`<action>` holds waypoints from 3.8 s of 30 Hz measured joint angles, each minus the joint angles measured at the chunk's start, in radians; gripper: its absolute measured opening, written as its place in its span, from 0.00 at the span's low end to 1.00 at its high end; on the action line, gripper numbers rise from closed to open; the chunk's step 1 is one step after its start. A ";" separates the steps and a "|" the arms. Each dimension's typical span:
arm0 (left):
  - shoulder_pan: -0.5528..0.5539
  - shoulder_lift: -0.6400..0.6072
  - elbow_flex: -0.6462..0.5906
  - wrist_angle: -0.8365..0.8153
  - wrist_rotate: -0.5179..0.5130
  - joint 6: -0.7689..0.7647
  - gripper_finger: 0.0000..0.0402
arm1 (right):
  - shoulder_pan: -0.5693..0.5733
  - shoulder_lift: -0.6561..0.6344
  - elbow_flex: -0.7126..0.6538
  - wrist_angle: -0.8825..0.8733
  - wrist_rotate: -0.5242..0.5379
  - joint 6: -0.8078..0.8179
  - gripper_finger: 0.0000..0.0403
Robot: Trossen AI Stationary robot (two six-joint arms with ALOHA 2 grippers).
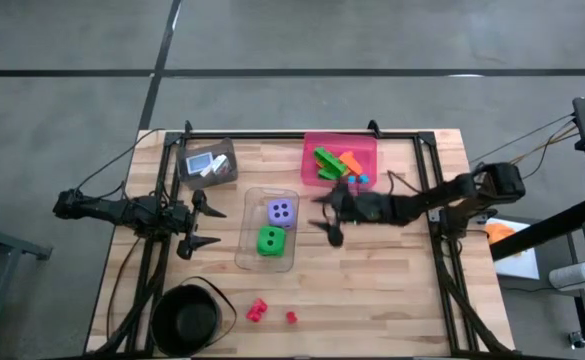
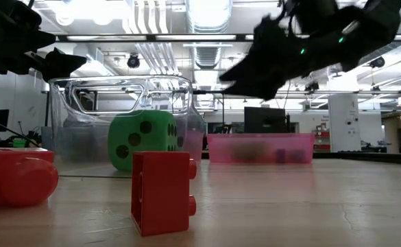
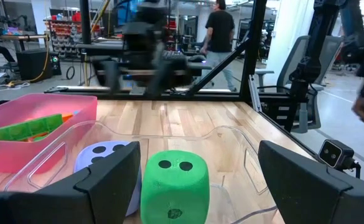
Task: Pick & Place Toys
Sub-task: Put the left red game piece into the pink bin
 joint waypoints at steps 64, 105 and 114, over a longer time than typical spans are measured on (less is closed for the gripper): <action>0.000 0.000 0.000 0.000 0.000 0.000 0.82 | 0.361 1.008 1.791 -1.447 -0.308 -0.381 0.81; 0.000 0.000 0.000 0.000 0.000 0.000 0.82 | 0.421 0.963 1.792 -1.432 -0.191 -0.400 0.81; 0.000 0.000 0.000 0.000 0.000 0.000 0.82 | 0.387 1.016 1.792 -1.418 -0.222 -0.442 0.81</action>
